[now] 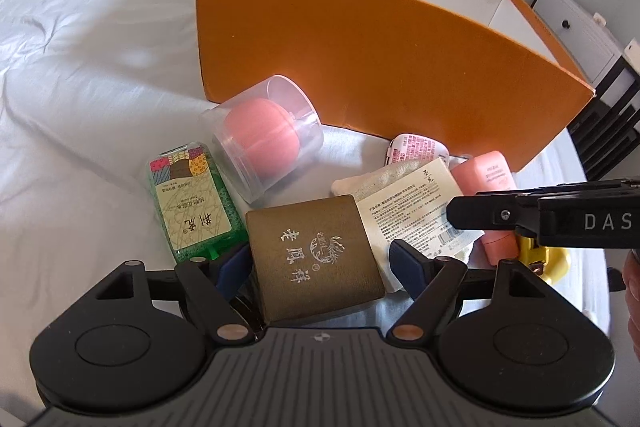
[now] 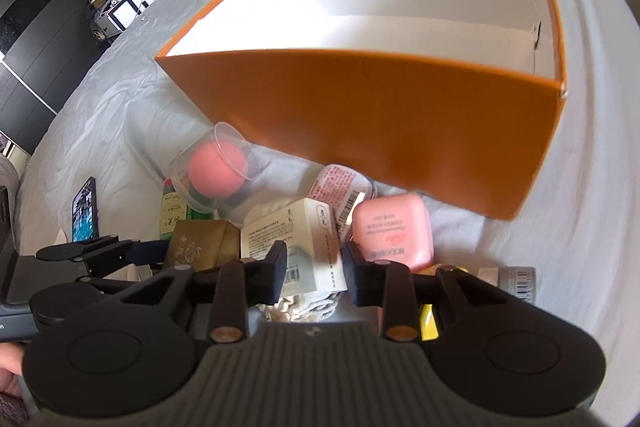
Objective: Organize rigid objects
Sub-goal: 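Close the left tool on the gold box while the right tool grips the white box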
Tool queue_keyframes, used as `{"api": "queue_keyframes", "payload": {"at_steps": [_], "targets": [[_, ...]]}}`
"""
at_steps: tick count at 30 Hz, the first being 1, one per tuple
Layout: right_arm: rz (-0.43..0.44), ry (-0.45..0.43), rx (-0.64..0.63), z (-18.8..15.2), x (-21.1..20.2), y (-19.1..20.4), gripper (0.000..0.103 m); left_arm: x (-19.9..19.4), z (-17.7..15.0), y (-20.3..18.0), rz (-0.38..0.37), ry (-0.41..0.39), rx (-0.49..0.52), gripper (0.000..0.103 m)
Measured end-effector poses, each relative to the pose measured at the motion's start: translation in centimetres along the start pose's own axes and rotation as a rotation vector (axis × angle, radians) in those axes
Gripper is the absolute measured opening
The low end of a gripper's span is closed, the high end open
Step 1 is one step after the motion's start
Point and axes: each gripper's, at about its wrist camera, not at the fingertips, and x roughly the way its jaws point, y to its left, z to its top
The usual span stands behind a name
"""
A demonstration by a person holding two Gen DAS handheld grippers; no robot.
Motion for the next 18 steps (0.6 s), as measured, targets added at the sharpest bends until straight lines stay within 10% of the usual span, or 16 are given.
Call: {"api": "queue_keyframes", "payload": {"at_steps": [11,18], "targets": [[-0.016,0.01,-0.055,0.0,2.4,1.3,0.051,0.2,0.8,-0.1,0.045,0.049,0.014,0.083],[0.049,0.03,0.041,-0.2,0.0,1.1,0.03,0.0,0.5,0.5,0.03,0.037,0.0,0.077]]}}
